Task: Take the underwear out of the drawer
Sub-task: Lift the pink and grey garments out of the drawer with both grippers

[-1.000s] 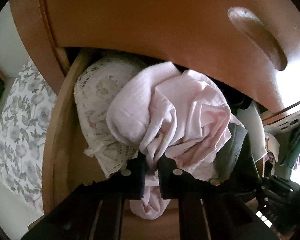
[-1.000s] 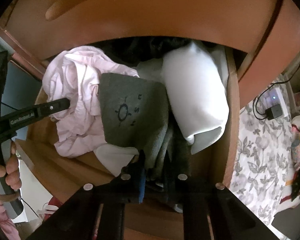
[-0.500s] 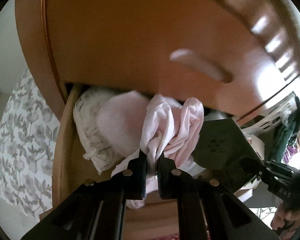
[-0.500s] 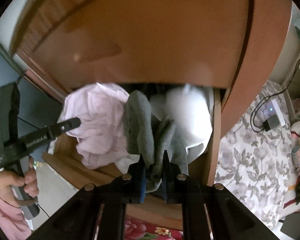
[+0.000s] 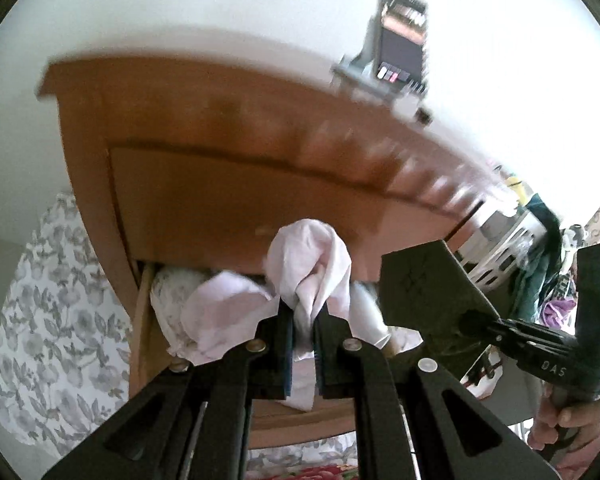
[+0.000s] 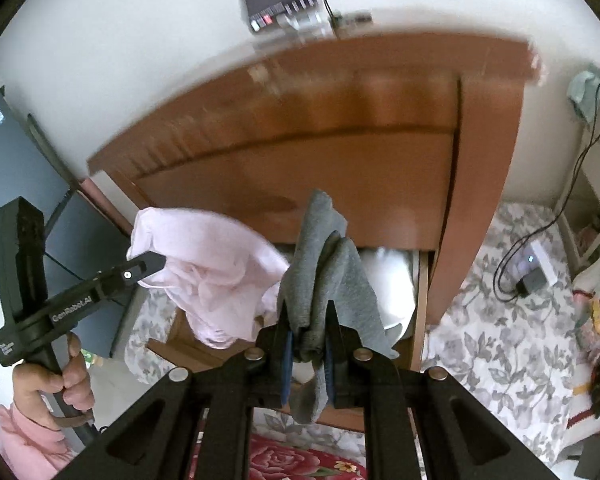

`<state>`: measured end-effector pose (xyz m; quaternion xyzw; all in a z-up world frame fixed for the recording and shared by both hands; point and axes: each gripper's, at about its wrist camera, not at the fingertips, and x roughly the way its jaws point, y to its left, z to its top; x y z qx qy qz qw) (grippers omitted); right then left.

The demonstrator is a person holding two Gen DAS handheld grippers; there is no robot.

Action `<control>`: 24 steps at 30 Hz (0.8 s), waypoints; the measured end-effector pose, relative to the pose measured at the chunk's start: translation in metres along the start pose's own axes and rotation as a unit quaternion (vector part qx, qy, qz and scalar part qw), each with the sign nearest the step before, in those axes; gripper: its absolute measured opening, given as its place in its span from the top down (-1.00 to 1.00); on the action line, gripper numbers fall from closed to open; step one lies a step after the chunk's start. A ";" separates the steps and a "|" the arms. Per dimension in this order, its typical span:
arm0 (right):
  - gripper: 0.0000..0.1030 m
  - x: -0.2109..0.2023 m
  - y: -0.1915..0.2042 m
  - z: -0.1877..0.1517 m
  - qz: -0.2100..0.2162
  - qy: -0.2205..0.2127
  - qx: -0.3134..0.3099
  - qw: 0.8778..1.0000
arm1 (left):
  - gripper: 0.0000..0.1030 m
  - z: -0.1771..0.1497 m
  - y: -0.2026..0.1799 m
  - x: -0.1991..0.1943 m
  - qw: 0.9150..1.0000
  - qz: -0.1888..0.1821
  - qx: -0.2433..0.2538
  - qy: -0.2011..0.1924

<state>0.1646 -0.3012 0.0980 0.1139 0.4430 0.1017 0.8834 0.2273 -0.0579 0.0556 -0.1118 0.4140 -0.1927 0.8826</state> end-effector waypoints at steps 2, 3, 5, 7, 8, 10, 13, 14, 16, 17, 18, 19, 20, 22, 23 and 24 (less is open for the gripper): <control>0.74 -0.013 0.006 0.001 0.005 -0.013 -0.004 1.000 | 0.84 0.003 -0.007 -0.021 1.000 -0.006 0.004 -0.014; 0.74 -0.023 0.011 0.002 0.007 -0.020 -0.007 1.000 | 0.84 0.005 -0.012 -0.033 1.000 -0.006 0.009 -0.021; 0.74 -0.036 0.017 0.003 0.006 -0.032 -0.014 0.999 | 0.84 0.008 -0.020 -0.054 0.999 -0.004 0.021 -0.038; 0.74 -0.050 0.026 0.004 0.006 -0.043 -0.022 0.999 | 0.84 0.010 -0.027 -0.071 0.998 -0.004 0.031 -0.051; 0.74 -0.057 0.029 0.004 0.007 -0.048 -0.025 0.998 | 0.84 0.007 -0.030 -0.080 0.998 -0.001 0.038 -0.058; 0.74 -0.073 0.038 0.004 0.009 -0.059 -0.033 0.998 | 0.84 0.008 -0.040 -0.100 0.996 0.006 0.051 -0.071; 0.74 -0.094 0.051 0.001 0.008 -0.072 -0.045 0.996 | 0.84 0.006 -0.049 -0.127 0.995 0.005 0.061 -0.083; 0.74 -0.101 0.055 0.000 0.008 -0.077 -0.048 0.996 | 0.84 0.004 -0.054 -0.138 0.994 0.008 0.066 -0.087; 0.74 -0.115 0.063 -0.004 0.008 -0.085 -0.054 0.995 | 0.84 0.000 -0.059 -0.150 0.993 0.010 0.075 -0.093; 0.74 -0.122 0.067 -0.005 0.008 -0.089 -0.059 0.994 | 0.84 -0.003 -0.064 -0.160 0.992 0.012 0.082 -0.098; 0.74 -0.130 0.072 -0.007 0.008 -0.093 -0.063 0.994 | 0.84 -0.005 -0.067 -0.166 0.991 0.015 0.086 -0.099; 0.74 -0.138 0.076 -0.009 0.007 -0.096 -0.067 0.993 | 0.84 -0.008 -0.069 -0.171 0.991 0.018 0.089 -0.098; 0.74 -0.145 0.080 -0.011 0.006 -0.098 -0.071 0.993 | 0.84 -0.012 -0.072 -0.177 0.991 0.021 0.092 -0.095; 0.74 -0.159 0.088 -0.016 0.004 -0.102 -0.078 0.992 | 0.84 -0.020 -0.076 -0.188 0.991 0.026 0.096 -0.089; 0.74 -0.164 0.091 -0.018 0.004 -0.103 -0.082 0.991 | 0.84 -0.024 -0.077 -0.193 0.991 0.028 0.099 -0.087; 0.74 -0.171 0.094 -0.023 0.004 -0.104 -0.086 0.991 | 0.84 -0.026 -0.078 -0.196 0.991 0.029 0.101 -0.086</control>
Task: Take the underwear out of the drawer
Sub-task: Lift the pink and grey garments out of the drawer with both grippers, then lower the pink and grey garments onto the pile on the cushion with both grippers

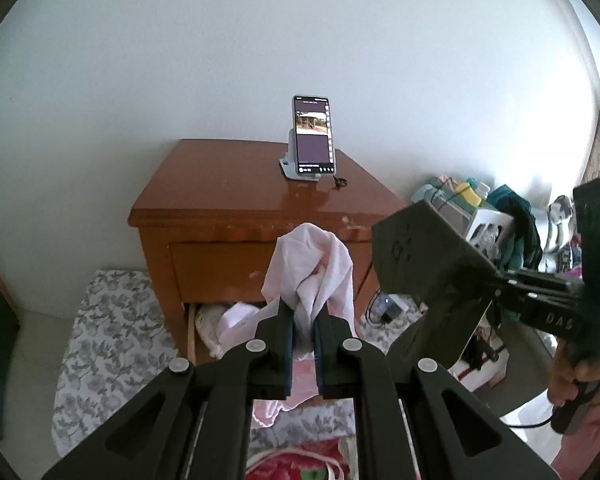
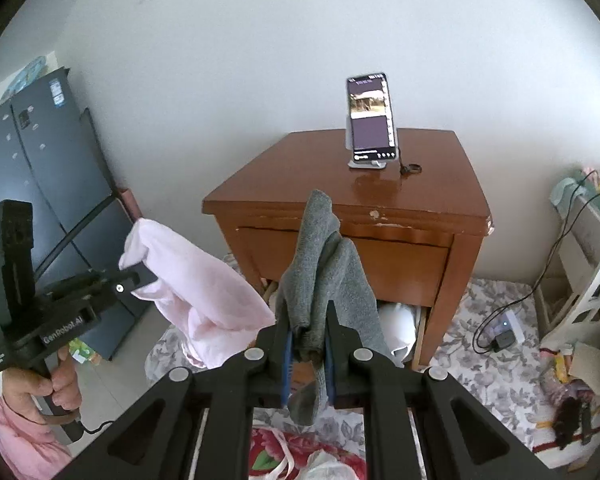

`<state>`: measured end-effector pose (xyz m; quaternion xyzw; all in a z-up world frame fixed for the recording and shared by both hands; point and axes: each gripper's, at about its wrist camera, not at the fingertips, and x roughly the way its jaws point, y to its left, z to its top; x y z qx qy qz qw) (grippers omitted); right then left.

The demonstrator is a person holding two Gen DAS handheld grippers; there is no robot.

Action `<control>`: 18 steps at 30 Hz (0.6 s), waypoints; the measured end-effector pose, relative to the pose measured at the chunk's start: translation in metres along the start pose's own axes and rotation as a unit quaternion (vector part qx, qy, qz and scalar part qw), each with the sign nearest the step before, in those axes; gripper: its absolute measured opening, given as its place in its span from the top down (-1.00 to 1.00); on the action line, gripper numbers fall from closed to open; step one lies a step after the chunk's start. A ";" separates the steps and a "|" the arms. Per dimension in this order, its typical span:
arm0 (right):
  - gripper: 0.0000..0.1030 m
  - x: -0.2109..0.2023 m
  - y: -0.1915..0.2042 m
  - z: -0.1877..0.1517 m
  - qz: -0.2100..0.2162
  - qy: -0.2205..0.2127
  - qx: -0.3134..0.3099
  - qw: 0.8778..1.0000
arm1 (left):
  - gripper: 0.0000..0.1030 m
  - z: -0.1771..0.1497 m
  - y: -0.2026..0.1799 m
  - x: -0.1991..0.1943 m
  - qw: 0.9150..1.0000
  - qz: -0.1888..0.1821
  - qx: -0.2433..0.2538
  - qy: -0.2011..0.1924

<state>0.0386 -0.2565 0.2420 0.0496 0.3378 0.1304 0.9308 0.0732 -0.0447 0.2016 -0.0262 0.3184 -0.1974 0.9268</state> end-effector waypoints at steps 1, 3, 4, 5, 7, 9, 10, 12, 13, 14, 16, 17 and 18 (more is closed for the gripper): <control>0.74 -0.005 0.003 -0.003 0.000 0.000 -0.004 1.000 | 0.84 -0.002 -0.002 -0.005 1.000 0.002 0.003 0.001; 0.74 -0.016 0.009 -0.008 -0.002 0.000 -0.013 1.000 | 0.84 -0.007 -0.005 -0.017 1.000 0.002 0.005 0.000; 0.74 -0.020 0.011 -0.011 -0.003 0.002 -0.015 1.000 | 0.84 -0.010 -0.006 -0.023 1.000 0.000 0.005 -0.002; 0.74 -0.024 0.014 -0.014 -0.002 0.004 -0.017 1.000 | 0.84 -0.013 -0.009 -0.031 1.000 -0.002 0.008 -0.003; 0.74 -0.033 0.019 -0.021 0.004 0.004 -0.020 1.000 | 0.84 -0.019 -0.013 -0.040 1.000 -0.004 0.015 -0.004; 0.74 -0.041 0.023 -0.028 0.007 0.005 -0.027 1.000 | 0.84 -0.026 -0.020 -0.050 1.000 -0.006 0.025 -0.003; 0.74 -0.044 0.026 -0.032 0.008 0.007 -0.030 0.999 | 0.84 -0.030 -0.022 -0.054 1.000 -0.008 0.029 -0.004; 0.74 -0.048 0.030 -0.040 0.010 0.012 -0.036 0.999 | 0.84 -0.039 -0.029 -0.064 0.999 -0.016 0.041 -0.006; 0.74 -0.050 0.032 -0.044 0.012 0.014 -0.039 0.999 | 0.84 -0.044 -0.032 -0.069 0.999 -0.021 0.045 -0.007; 0.74 -0.052 0.034 -0.049 0.015 0.016 -0.042 0.999 | 0.84 -0.048 -0.033 -0.073 0.999 -0.023 0.048 -0.008; 0.74 -0.054 0.038 -0.059 0.019 0.020 -0.051 0.998 | 0.84 -0.056 -0.038 -0.081 0.998 -0.025 0.058 -0.010; 0.74 -0.056 0.040 -0.064 0.019 0.024 -0.056 0.998 | 0.84 -0.061 -0.041 -0.085 0.997 -0.026 0.065 -0.012; 0.74 -0.056 0.042 -0.068 0.020 0.026 -0.058 0.998 | 0.84 -0.064 -0.043 -0.087 0.997 -0.029 0.068 -0.013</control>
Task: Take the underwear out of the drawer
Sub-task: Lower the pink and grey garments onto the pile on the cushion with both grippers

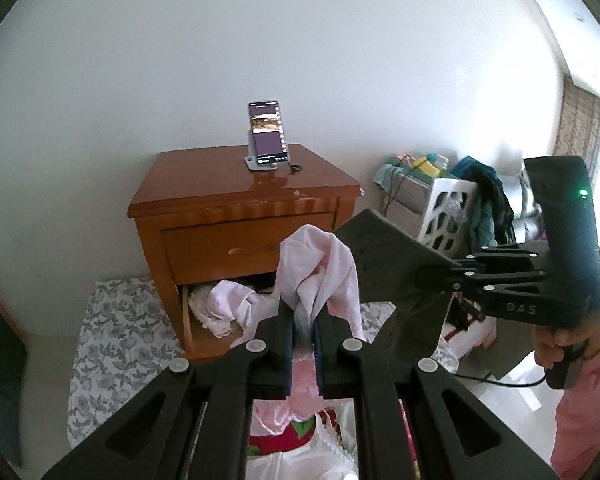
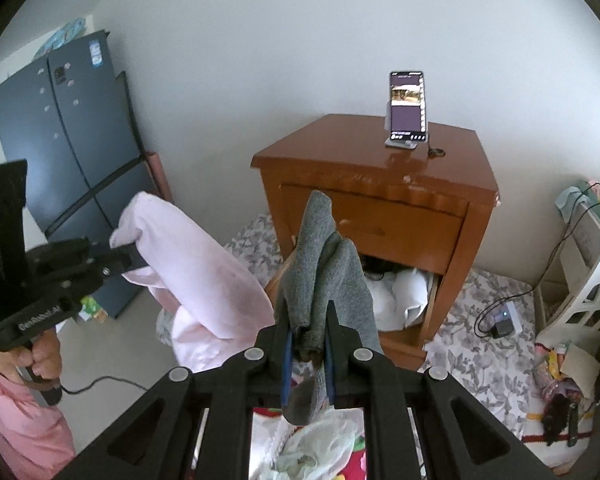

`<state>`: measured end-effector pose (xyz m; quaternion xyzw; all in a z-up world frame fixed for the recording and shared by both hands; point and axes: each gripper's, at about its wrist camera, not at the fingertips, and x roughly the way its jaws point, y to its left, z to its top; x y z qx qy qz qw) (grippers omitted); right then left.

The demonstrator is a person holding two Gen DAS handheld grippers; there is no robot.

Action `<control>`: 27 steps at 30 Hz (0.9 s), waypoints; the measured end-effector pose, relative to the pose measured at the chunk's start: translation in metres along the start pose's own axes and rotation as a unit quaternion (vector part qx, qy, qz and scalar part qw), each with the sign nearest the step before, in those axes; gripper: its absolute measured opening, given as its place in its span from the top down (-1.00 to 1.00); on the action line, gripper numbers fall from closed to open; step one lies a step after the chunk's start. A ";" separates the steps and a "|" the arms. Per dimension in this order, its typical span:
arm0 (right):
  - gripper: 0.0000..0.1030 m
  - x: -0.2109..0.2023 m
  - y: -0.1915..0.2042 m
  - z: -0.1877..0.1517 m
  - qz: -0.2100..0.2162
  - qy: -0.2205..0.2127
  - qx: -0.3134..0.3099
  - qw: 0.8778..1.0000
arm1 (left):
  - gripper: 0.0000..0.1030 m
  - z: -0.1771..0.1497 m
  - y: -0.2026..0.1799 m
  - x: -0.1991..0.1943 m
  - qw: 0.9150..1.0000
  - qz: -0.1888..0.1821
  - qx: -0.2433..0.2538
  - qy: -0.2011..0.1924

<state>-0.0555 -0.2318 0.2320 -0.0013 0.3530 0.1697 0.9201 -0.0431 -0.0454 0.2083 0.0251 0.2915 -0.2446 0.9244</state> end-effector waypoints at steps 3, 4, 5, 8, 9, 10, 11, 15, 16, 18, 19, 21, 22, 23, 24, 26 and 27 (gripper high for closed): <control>0.74 -0.001 0.007 -0.014 -0.003 0.008 -0.014 1.000 | 0.83 -0.011 -0.007 -0.004 1.000 -0.003 0.011 -0.002; 0.74 0.000 0.010 -0.020 -0.008 0.011 -0.021 1.000 | 0.83 -0.014 -0.008 -0.003 1.000 -0.003 0.014 0.000; 0.74 0.002 0.012 -0.025 -0.011 0.016 -0.028 0.999 | 0.83 -0.018 -0.010 0.000 1.000 -0.006 0.014 0.007; 0.74 0.013 0.016 -0.043 -0.009 0.039 -0.034 0.999 | 0.84 -0.026 -0.014 0.010 1.000 -0.007 0.016 0.019; 0.74 0.016 0.017 -0.048 -0.008 0.044 -0.035 0.998 | 0.83 -0.029 -0.015 0.013 1.000 -0.006 0.018 0.023; 0.74 0.020 0.018 -0.054 -0.007 0.052 -0.038 0.998 | 0.83 -0.035 -0.016 0.019 0.999 -0.009 0.018 0.030; 0.74 0.024 0.019 -0.060 -0.005 0.057 -0.039 0.998 | 0.83 -0.042 -0.017 0.026 0.999 -0.014 0.013 0.037; 0.74 0.047 0.018 -0.090 0.004 0.087 -0.039 0.995 | 0.83 -0.069 -0.019 0.053 0.997 -0.025 0.006 0.068; 0.74 0.054 0.017 -0.096 0.007 0.095 -0.035 0.995 | 0.83 -0.080 -0.019 0.062 0.996 -0.035 0.000 0.083; 0.74 0.069 0.014 -0.115 0.013 0.118 -0.029 0.993 | 0.83 -0.099 -0.021 0.072 0.993 -0.047 -0.005 0.104; 0.74 0.076 0.013 -0.125 0.019 0.129 -0.026 0.991 | 0.83 -0.108 -0.022 0.077 0.992 -0.052 -0.005 0.115; 0.74 0.089 0.012 -0.145 0.029 0.151 -0.022 0.988 | 0.83 -0.131 -0.024 0.085 0.987 -0.070 -0.009 0.141; 0.74 0.094 0.012 -0.154 0.033 0.161 -0.020 0.986 | 0.83 -0.140 -0.025 0.087 0.986 -0.077 -0.012 0.150; 0.74 0.098 0.012 -0.164 0.037 0.171 -0.019 0.984 | 0.83 -0.151 -0.026 0.089 0.983 -0.085 -0.014 0.162; 0.74 0.103 0.012 -0.175 0.042 0.180 -0.017 0.983 | 0.83 -0.158 -0.028 0.090 0.982 -0.089 -0.014 0.169; 0.73 0.110 0.013 -0.190 0.051 0.194 -0.012 0.980 | 0.83 -0.172 -0.031 0.092 0.979 -0.091 -0.007 0.183; 0.73 0.113 0.014 -0.199 0.056 0.200 -0.010 0.978 | 0.83 -0.177 -0.032 0.092 0.978 -0.092 -0.007 0.189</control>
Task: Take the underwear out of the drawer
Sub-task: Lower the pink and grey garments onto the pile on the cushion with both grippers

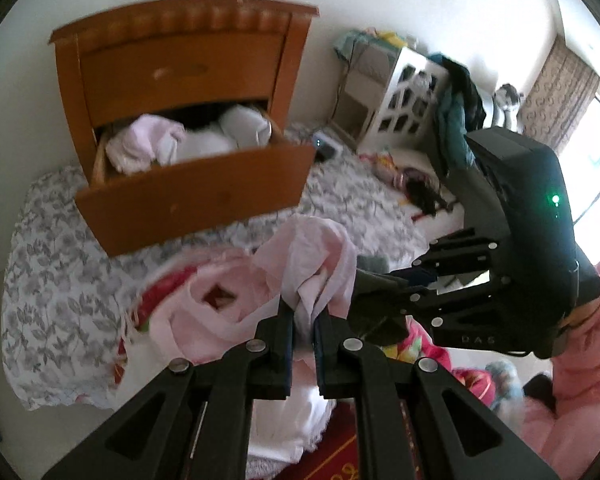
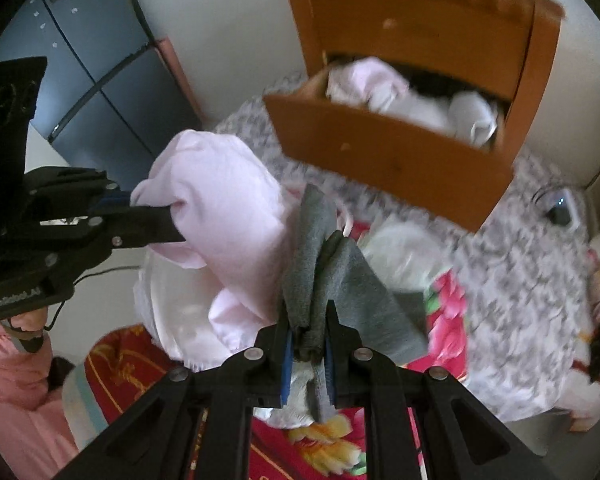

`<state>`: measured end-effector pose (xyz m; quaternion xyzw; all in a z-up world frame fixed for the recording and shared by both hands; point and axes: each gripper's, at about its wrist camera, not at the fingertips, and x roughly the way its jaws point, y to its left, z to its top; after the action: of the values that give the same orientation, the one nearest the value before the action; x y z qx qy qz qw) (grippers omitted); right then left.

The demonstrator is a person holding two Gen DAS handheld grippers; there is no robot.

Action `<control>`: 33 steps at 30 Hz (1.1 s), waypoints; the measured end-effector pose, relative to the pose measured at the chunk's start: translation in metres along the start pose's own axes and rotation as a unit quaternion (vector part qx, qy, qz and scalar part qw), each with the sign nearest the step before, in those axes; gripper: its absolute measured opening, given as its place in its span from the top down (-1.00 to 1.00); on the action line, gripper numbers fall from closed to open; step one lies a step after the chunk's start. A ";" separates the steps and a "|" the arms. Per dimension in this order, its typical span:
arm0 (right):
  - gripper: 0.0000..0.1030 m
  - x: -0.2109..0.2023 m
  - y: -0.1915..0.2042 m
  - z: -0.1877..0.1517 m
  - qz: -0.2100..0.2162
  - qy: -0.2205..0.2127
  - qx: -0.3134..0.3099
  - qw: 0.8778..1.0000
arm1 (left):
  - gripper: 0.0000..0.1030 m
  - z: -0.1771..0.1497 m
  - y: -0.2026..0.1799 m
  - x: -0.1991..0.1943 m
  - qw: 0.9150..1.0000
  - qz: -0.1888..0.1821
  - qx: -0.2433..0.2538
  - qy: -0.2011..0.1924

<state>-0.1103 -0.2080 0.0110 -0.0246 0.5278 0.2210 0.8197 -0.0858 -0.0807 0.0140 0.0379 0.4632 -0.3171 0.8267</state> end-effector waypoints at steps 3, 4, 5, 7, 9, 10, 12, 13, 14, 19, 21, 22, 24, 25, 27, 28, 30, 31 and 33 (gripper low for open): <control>0.71 0.012 0.003 -0.015 0.011 0.010 -0.001 1.000 | 0.83 -0.015 -0.002 0.006 1.000 -0.006 0.000 0.017; 0.71 0.015 0.006 -0.020 0.009 0.012 -0.005 1.000 | 0.83 -0.021 -0.002 0.009 1.000 -0.007 0.000 0.024; 0.69 0.016 0.009 -0.023 0.006 0.013 -0.009 1.000 | 0.83 -0.027 -0.003 0.012 1.000 -0.007 0.000 0.030; 0.68 0.019 0.014 -0.030 0.004 0.018 -0.017 1.000 | 0.83 -0.036 -0.003 0.017 0.999 -0.008 0.001 0.043; 0.68 0.023 0.018 -0.037 0.002 0.024 -0.022 0.999 | 0.83 -0.047 -0.005 0.024 0.998 -0.012 0.002 0.057; 0.68 0.025 0.020 -0.040 0.001 0.026 -0.024 0.999 | 0.83 -0.052 -0.006 0.026 0.998 -0.015 0.003 0.061; 0.68 0.029 0.021 -0.044 0.001 0.030 -0.027 0.999 | 0.82 -0.060 -0.009 0.031 0.997 -0.018 0.006 0.069; 0.68 0.030 0.022 -0.045 0.001 0.030 -0.028 0.999 | 0.82 -0.063 -0.011 0.033 0.997 -0.019 0.008 0.072; 0.68 0.031 0.022 -0.048 0.001 0.031 -0.028 0.999 | 0.82 -0.066 -0.012 0.035 0.997 -0.022 0.008 0.075; 0.68 0.037 0.022 -0.063 0.014 0.042 -0.028 0.999 | 0.82 -0.071 -0.016 0.038 0.996 -0.032 0.012 0.082; 0.68 0.038 0.023 -0.068 0.020 0.046 -0.027 0.998 | 0.82 -0.071 -0.016 0.038 0.996 -0.034 0.011 0.083; 0.68 0.039 0.022 -0.069 0.021 0.047 -0.025 0.998 | 0.82 -0.070 -0.016 0.038 0.996 -0.035 0.010 0.083; 0.68 0.037 0.020 -0.069 0.022 0.042 -0.023 0.999 | 0.82 -0.069 -0.015 0.036 0.996 -0.037 0.006 0.079; 0.67 0.036 0.019 -0.069 0.023 0.040 -0.022 0.999 | 0.82 -0.069 -0.014 0.035 0.996 -0.038 0.005 0.079; 0.67 0.031 0.018 -0.068 0.027 0.036 -0.020 0.999 | 0.81 -0.071 -0.013 0.030 0.996 -0.038 0.001 0.078; 0.61 0.029 0.018 -0.068 0.030 0.036 -0.021 0.999 | 0.78 -0.071 -0.012 0.029 0.996 -0.038 0.001 0.078; 0.50 0.024 0.013 -0.069 0.037 0.032 -0.020 0.999 | 0.68 -0.071 -0.012 0.026 0.996 -0.040 -0.002 0.077; 0.41 0.021 0.013 -0.070 0.040 0.030 -0.019 0.999 | 0.58 -0.071 -0.011 0.024 0.996 -0.040 -0.004 0.077; 0.32 0.015 0.015 -0.070 0.038 0.024 -0.024 0.999 | 0.41 -0.071 -0.012 0.021 0.996 -0.039 -0.007 0.077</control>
<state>-0.1704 -0.2084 -0.0305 -0.0292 0.5424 0.2637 0.7971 -0.1374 -0.0752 -0.0403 0.0379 0.5285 -0.3421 0.7760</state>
